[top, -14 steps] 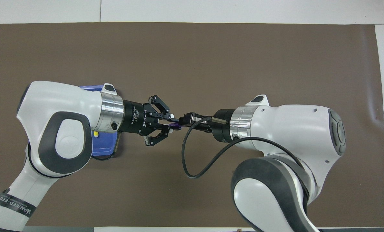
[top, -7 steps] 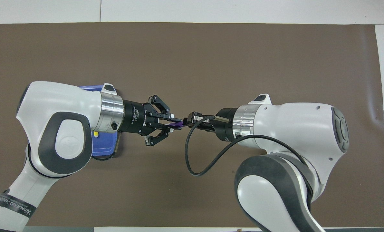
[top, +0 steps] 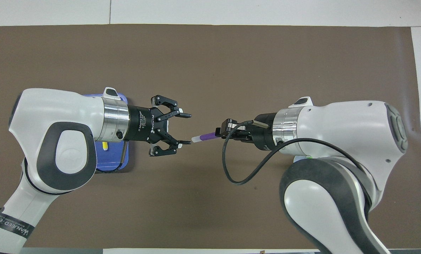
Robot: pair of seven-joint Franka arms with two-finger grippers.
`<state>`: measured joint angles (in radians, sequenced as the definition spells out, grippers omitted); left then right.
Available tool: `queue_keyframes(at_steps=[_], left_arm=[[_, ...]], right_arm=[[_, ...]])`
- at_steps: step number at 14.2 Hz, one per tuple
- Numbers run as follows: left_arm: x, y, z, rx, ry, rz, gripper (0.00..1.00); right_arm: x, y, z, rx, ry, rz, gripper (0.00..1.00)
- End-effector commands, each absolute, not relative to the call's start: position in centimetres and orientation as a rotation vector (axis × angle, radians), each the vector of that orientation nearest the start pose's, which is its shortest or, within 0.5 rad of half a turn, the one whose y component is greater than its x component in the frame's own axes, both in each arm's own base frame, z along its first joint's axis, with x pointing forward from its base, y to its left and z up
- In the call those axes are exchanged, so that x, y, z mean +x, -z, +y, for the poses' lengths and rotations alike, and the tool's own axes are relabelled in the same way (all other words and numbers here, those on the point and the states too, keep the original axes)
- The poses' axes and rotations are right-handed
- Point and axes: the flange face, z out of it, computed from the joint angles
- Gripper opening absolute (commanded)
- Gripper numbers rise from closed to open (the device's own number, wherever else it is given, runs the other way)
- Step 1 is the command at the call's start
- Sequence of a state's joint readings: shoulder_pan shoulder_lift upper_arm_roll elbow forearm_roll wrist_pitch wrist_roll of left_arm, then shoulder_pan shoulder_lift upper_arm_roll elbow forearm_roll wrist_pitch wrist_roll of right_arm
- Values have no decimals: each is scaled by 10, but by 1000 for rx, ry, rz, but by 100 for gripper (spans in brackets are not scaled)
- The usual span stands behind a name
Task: Transfer and insert pens with both arms
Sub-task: 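Insert the purple pen into the clear cup with the right gripper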
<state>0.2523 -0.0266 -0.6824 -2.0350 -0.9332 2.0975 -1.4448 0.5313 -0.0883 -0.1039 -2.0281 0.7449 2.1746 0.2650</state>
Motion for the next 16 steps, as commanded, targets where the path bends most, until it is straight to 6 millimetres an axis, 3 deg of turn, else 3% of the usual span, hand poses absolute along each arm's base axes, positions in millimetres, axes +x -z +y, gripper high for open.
queue_keyframes(at_steps=[1, 4, 8, 9, 12, 14, 16], left_arm=[[499, -484, -252, 2050, 578, 1680, 100], [508, -474, -207, 2257, 499, 1563, 100], [523, -461, -134, 2515, 381, 1245, 100], [525, -457, -124, 2590, 337, 1158, 100], [528, -411, -99, 2895, 210, 669, 100], [540, -384, -78, 2966, 143, 441, 100], [546, -360, -71, 3058, 136, 172, 100]], right_arm=[[505, -554, 214, -2533, -48, 152, 0], [515, -576, 164, -2712, -69, 4, 0], [521, -563, 103, -2894, -45, -298, 0], [518, -560, 93, -2932, -67, -376, 0], [498, -523, 59, -2972, -128, -466, 0], [490, -494, 29, -2979, -125, -398, 0], [490, -488, 24, -2977, -141, -394, 0]])
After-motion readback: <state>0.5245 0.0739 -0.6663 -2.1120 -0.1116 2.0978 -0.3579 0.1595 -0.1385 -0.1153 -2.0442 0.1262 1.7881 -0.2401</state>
